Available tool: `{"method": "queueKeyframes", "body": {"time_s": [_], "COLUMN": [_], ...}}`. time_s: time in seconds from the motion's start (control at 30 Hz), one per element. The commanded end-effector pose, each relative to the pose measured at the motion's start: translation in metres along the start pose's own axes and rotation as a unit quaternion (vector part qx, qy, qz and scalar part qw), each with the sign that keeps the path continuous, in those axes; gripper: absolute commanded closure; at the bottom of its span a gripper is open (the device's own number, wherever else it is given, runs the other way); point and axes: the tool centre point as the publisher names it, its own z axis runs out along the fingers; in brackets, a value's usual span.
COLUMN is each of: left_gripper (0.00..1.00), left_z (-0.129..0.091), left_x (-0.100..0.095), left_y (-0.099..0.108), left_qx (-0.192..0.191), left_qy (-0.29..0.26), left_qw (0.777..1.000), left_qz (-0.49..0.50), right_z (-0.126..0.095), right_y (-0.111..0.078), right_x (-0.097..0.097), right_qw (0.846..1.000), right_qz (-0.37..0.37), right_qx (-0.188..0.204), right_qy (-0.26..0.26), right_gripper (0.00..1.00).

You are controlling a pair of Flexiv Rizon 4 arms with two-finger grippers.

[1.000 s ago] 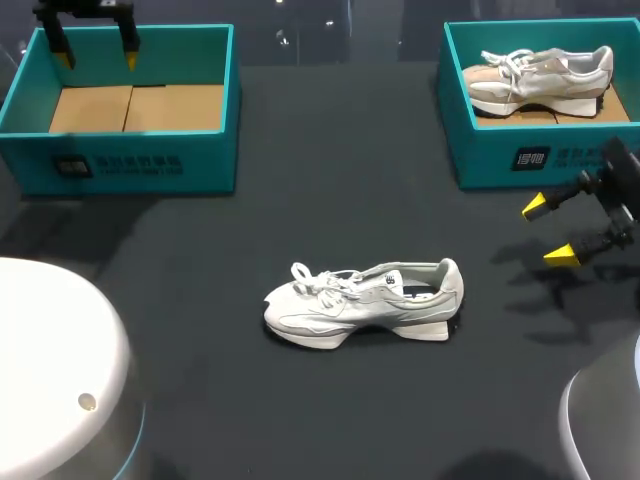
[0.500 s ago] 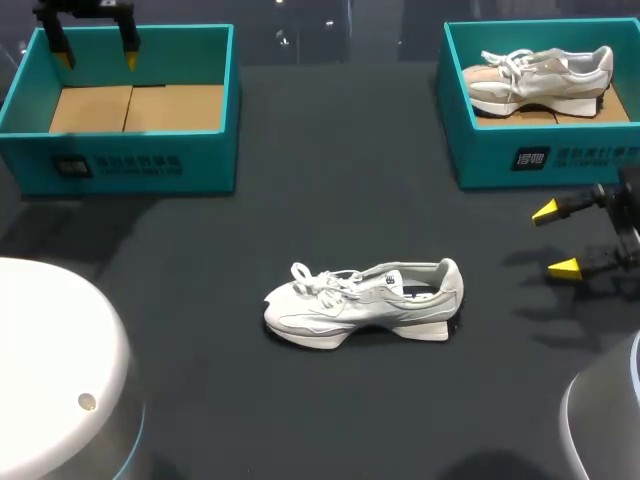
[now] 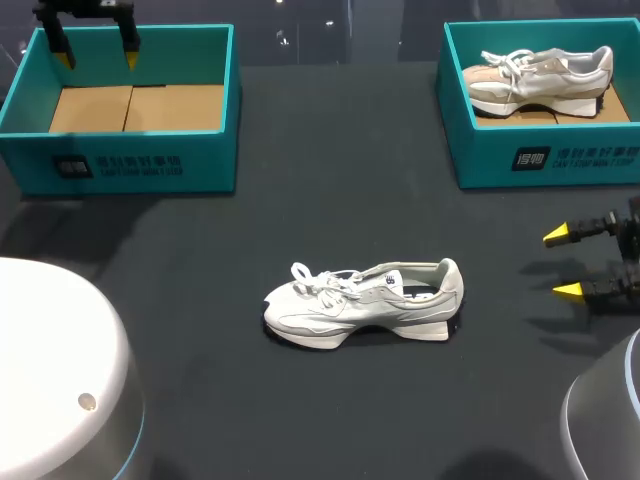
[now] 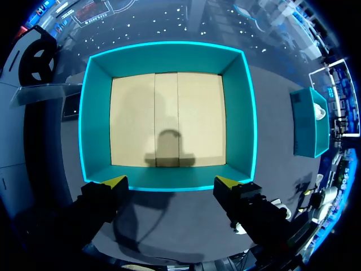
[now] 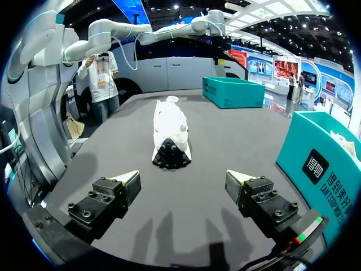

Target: Take the shoe out of the shoebox, open the shoe tongue, remove and reinsert the insole, then place the shoe into the shoebox

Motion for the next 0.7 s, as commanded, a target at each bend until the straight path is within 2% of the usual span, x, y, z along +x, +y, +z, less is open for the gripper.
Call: {"method": "queueKeyframes", "body": {"time_s": [0.03, 0.27, 0.7], "left_gripper": [0.0, 0.0, 0.0], "left_z": [0.0, 0.0, 0.0], "left_x": [0.0, 0.0, 0.0], "left_y": [0.0, 0.0, 0.0], "left_qx": [0.0, 0.0, 0.0], "left_qy": [0.0, 0.0, 0.0], "left_qw": [1.0, 1.0, 1.0], "left_qz": [0.0, 0.0, 0.0], "right_z": [0.004, 0.011, 0.038], "right_y": [-0.005, -0.011, -0.013], "right_x": [-0.002, 0.003, 0.022], "right_qw": [1.0, 1.0, 0.999], "right_qz": [0.002, 0.006, 0.021], "right_qx": [-0.006, -0.013, -0.026], "right_qy": [0.002, -0.001, -0.037], "right_gripper": [0.0, 0.0, 0.0]}}
